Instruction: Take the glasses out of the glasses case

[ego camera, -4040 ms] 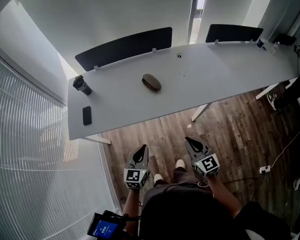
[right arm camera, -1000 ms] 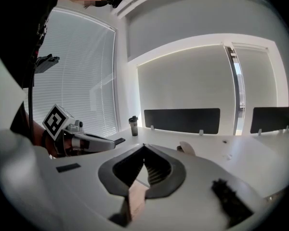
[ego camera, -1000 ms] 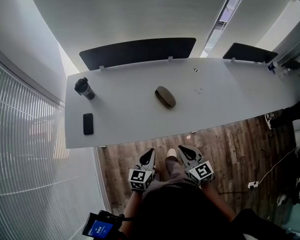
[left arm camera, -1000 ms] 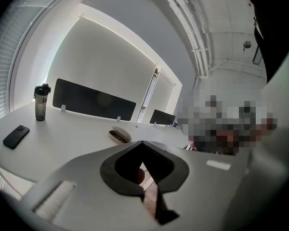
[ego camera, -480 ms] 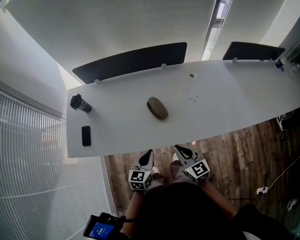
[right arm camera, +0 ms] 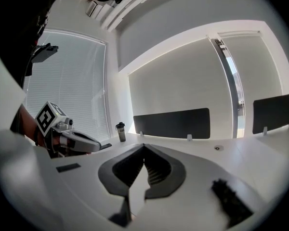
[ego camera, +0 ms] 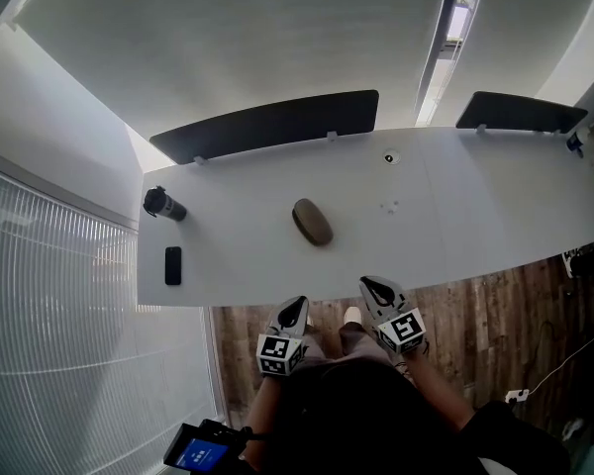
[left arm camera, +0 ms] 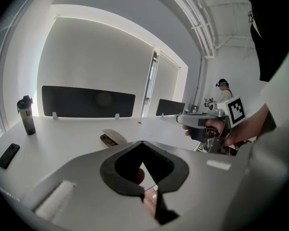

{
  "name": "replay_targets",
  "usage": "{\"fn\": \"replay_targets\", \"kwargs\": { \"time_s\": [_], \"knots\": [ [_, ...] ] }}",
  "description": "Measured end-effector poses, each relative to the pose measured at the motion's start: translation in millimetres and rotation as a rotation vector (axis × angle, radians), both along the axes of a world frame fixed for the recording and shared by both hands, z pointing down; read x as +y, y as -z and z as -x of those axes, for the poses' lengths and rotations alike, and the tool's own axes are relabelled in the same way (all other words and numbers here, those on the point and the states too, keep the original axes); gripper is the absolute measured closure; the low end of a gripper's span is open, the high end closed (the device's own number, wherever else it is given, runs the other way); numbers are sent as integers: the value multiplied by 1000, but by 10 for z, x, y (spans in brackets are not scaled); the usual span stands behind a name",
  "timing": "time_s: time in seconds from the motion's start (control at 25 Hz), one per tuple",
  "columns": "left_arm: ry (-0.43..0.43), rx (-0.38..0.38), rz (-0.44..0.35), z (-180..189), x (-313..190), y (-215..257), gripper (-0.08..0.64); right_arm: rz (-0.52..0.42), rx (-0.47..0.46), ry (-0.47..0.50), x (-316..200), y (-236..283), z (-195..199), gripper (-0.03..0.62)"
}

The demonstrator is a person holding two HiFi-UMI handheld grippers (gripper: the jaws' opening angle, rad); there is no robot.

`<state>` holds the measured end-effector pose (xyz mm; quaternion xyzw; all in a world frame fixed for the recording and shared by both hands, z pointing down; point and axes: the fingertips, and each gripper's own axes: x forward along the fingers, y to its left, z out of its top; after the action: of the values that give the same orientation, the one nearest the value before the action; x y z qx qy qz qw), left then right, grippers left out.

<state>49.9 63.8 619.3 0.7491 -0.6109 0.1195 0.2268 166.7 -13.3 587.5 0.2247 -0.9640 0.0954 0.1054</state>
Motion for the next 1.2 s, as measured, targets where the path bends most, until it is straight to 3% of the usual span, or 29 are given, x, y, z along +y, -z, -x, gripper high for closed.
{"fn": "replay_targets", "kwargs": {
  "time_s": [0.2,0.4,0.56,0.8,1.0,1.08,1.2],
  "knots": [
    [16,-8,2,216,-112,-188,558,-22,48,21,-108,-118,202,586],
    [-3,33,-3,429,-349,-263,558,-68,95,31,-244,-112,545,586],
    [-56,40,3,604,-604,-335,558,-104,202,29,-376,-225,758,586],
    [-198,94,93,845,-839,-806,558,-99,334,27,-528,-472,1258,584],
    [-227,165,170,1096,-986,-1140,558,-27,439,13,-686,-854,1647,579],
    [-246,181,195,1105,-1043,-1251,558,-42,499,5,-774,-933,1711,565],
    [-264,216,208,1029,-1152,-1324,501,-111,601,18,-868,-920,1754,555]
  ]
}}
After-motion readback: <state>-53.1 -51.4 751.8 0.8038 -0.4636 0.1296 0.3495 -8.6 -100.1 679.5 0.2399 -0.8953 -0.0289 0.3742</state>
